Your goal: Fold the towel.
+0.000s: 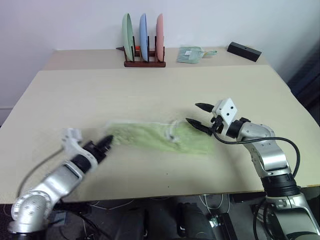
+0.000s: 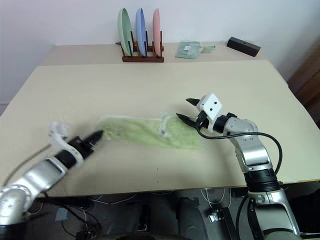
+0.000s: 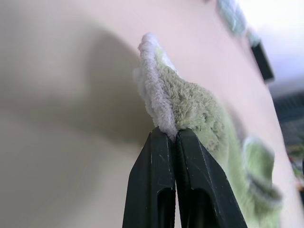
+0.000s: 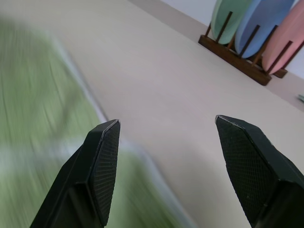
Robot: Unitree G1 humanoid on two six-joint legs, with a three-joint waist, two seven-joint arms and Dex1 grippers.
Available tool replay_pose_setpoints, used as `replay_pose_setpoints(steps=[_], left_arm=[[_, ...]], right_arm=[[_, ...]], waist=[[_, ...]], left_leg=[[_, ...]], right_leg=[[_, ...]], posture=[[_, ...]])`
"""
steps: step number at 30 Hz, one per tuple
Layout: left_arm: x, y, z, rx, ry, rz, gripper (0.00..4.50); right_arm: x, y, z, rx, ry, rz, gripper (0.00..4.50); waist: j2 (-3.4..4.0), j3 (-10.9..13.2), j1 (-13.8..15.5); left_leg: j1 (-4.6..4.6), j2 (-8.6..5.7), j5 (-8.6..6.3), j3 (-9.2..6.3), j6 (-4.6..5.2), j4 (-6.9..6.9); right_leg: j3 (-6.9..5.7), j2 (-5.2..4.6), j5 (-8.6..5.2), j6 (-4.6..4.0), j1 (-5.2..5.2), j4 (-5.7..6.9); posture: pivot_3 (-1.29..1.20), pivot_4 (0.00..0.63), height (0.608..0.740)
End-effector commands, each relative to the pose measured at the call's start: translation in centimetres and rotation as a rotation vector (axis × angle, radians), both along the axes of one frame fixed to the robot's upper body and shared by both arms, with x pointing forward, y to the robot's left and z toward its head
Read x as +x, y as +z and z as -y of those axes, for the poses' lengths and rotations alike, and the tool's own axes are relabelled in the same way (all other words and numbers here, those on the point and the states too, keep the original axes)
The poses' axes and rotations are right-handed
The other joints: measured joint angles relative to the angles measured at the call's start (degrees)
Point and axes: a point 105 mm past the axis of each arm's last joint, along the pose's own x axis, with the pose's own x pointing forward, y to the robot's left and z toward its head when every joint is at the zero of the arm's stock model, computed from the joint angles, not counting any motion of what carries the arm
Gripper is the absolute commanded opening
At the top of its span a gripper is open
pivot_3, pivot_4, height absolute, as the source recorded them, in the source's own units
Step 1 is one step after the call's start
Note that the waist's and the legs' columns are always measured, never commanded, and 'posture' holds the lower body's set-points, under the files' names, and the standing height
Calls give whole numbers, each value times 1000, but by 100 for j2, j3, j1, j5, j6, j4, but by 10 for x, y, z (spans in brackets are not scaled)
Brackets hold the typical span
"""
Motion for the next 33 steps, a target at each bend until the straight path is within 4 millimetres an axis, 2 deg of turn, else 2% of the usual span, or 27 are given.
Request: replay_pose_setpoints(steps=[1, 3, 6, 9, 10, 12, 15, 17, 19, 22, 28, 31, 33], left_arm=[[-5, 24, 0, 112, -115, 105, 37], [-8, 32, 9, 160, -202, 142, 37], [-10, 45, 35, 181, -353, 189, 37], [-11, 55, 71, 219, -533, 245, 37], [-11, 56, 76, 233, -560, 251, 37], [-10, 55, 109, 241, -684, 260, 37], [-7, 52, 146, 218, -801, 238, 37], [-6, 51, 161, 203, -846, 228, 37], [3, 37, 180, 249, -890, 166, 37], [8, 20, 200, 302, -951, 101, 37], [11, 5, 209, 326, -985, 43, 37], [9, 5, 212, 329, -1005, 46, 995], [10, 7, 211, 323, -1000, 54, 1893]], right_arm=[[2, 5, 29, -8, -65, -13, 3270], [-4, -5, 41, -36, -58, -72, 3270], [-19, -21, 50, -93, -8, -171, 3270], [-27, -28, 52, -130, 17, -201, 3270], [-27, -28, 52, -132, 19, -202, 3270], [-24, -29, 54, -137, 3, -186, 3270], [-20, -28, 53, -126, -14, -171, 3270], [-20, -28, 53, -123, -18, -164, 3270], [-20, -30, 56, -123, -30, -165, 3270], [-21, -31, 59, -122, -49, -156, 3270], [-22, -28, 63, -116, -82, -135, 3270], [-22, -28, 64, -122, -102, -117, 3270], [-21, -27, 65, -122, -112, -111, 3270]], waist=[[-1, 1, 1], [-4, 3, 48], [-3, 4, 42], [-2, 5, 18], [0, 5, 0], [1, 6, -11], [0, 6, 22], [-2, 7, 29], [-2, 7, 31], [-2, 7, 33], [-2, 7, 7], [-3, 7, 23], [-3, 7, 26]], left_leg=[[-1, -2, -1, 2, 2, 0], [-6, -6, -2, 1, 3, 0], [-7, -12, -6, -4, 10, 0], [-6, -7, -6, -4, 10, -1], [-4, -7, -6, -3, 10, -1], [-2, -4, -6, -1, 10, -4], [-4, -3, -3, -4, 5, -4], [-5, -5, 3, -3, -5, -3], [-6, -5, 13, -3, -22, -4], [-7, -9, 14, -4, -21, -3], [-7, -7, 14, -4, -20, -4], [-7, -7, 14, -4, -20, -3], [-8, -7, 14, -4, -20, -2]], right_leg=[[0, -1, 0, 0, 0, -3], [-2, -4, 0, 0, 0, -7], [-5, -13, 0, 0, 7, -18], [-5, -9, 1, 2, 15, -38], [-4, -9, 2, 2, 15, -38], [-2, -4, 2, 3, 15, -38], [-4, 3, 3, 5, 16, -39], [-3, 3, 4, 7, 18, -41], [-3, 3, 6, 11, 18, -47], [-4, 7, 12, 22, 23, -54], [-2, 9, 24, 44, 23, -60], [-2, 9, 24, 43, 23, -60], [-1, 8, 20, 37, 23, -60]], posture=[[0, 150, 740], [0, 150, 740], [0, 150, 740], [0, 150, 740], [0, 150, 740], [0, 150, 740], [0, 150, 740], [0, 150, 740], [0, 150, 740], [0, 150, 740], [0, 150, 740], [0, 150, 740], [0, 150, 740]])
